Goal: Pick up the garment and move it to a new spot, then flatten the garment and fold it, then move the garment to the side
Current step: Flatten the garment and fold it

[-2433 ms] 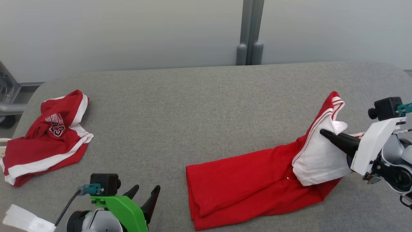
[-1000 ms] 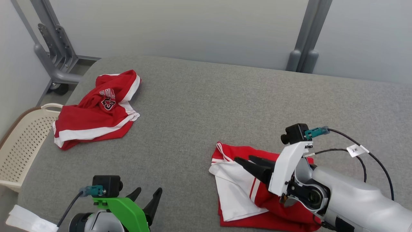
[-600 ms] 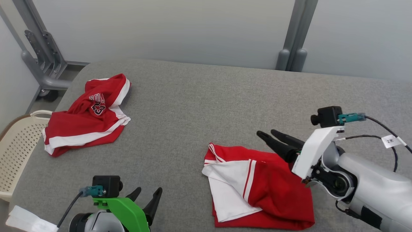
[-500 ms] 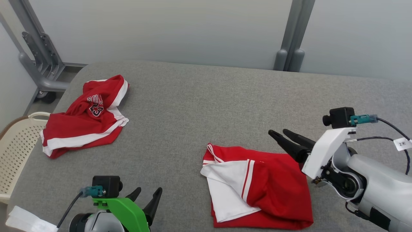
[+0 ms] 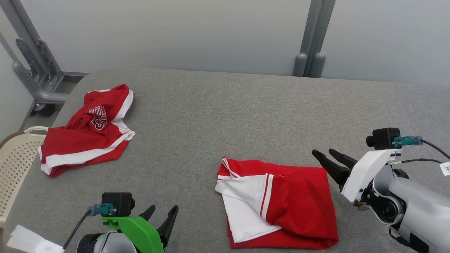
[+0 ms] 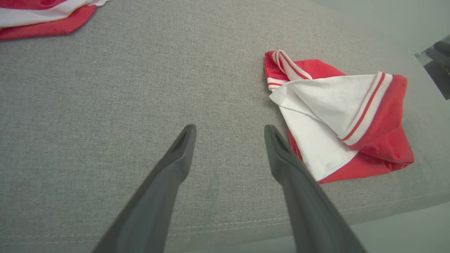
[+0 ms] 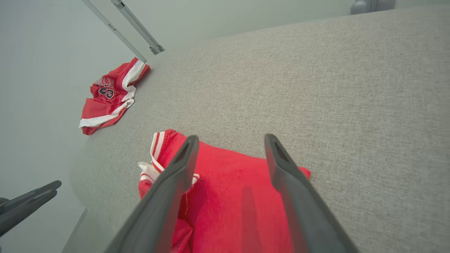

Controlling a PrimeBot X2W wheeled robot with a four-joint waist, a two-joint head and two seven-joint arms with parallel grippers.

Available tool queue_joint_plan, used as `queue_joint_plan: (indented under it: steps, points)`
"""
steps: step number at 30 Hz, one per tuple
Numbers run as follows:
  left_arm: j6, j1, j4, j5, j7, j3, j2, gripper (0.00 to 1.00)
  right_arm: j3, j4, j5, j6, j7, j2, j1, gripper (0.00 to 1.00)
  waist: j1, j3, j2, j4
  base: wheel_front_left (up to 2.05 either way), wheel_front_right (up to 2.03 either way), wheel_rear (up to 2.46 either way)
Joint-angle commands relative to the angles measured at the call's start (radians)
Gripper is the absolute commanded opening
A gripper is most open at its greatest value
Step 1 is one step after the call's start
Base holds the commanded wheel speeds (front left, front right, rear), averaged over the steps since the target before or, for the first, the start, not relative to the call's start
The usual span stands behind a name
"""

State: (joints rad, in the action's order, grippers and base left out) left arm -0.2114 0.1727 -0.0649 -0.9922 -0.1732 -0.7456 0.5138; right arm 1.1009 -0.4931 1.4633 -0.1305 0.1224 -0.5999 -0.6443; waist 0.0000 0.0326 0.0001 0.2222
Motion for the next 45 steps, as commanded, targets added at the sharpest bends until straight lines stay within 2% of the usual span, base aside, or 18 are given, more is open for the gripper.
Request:
queue_joint_plan:
  steps: [1,2,7,14,15,26,39,45]
  points:
    - [0.000,-0.012,0.003,0.002,0.004,-0.001,-0.001,1.00,0.001,-0.010,-0.013,0.000,-0.003,0.004,0.007,0.37,0.0000,0.000,-0.0001,0.000,0.00,0.00,0.00]
    - [0.000,-0.010,0.004,0.003,0.003,-0.001,-0.001,1.00,0.005,-0.022,-0.024,0.000,-0.006,0.004,0.005,0.00,0.0000,0.000,-0.0001,0.001,0.00,0.00,0.00]
    - [0.005,-0.003,0.003,0.005,0.009,-0.002,-0.007,1.00,0.046,-0.107,-0.101,0.000,-0.028,0.034,0.007,0.00,0.0000,-0.003,-0.0001,0.007,0.00,0.00,0.00]
    - [0.006,-0.002,0.001,0.005,0.017,-0.003,-0.012,1.00,0.078,-0.191,-0.143,0.000,-0.096,0.120,0.003,0.00,0.0000,-0.007,-0.0001,0.023,0.00,0.00,0.00]
    - [0.005,0.001,0.001,0.006,0.019,-0.003,-0.014,1.00,0.085,-0.197,-0.132,-0.001,-0.127,0.149,0.012,0.00,0.0000,-0.007,-0.0001,0.030,0.00,0.00,0.00]
    - [0.031,0.018,0.011,0.033,0.077,-0.003,-0.024,1.00,0.103,-0.188,-0.130,0.000,-0.143,0.249,0.046,0.00,0.0000,-0.007,-0.0001,0.067,0.00,0.00,0.00]
    - [0.013,-0.012,0.010,0.040,0.174,0.033,-0.041,1.00,0.138,-0.157,-0.120,0.000,-0.176,0.371,0.093,0.00,0.0000,0.000,-0.0001,0.093,0.00,0.00,0.00]
    - [0.016,-0.001,0.008,0.057,0.211,0.039,-0.045,1.00,0.129,-0.104,-0.103,0.000,-0.155,0.363,0.083,0.00,0.0000,-0.001,-0.0001,0.095,0.00,0.00,0.00]
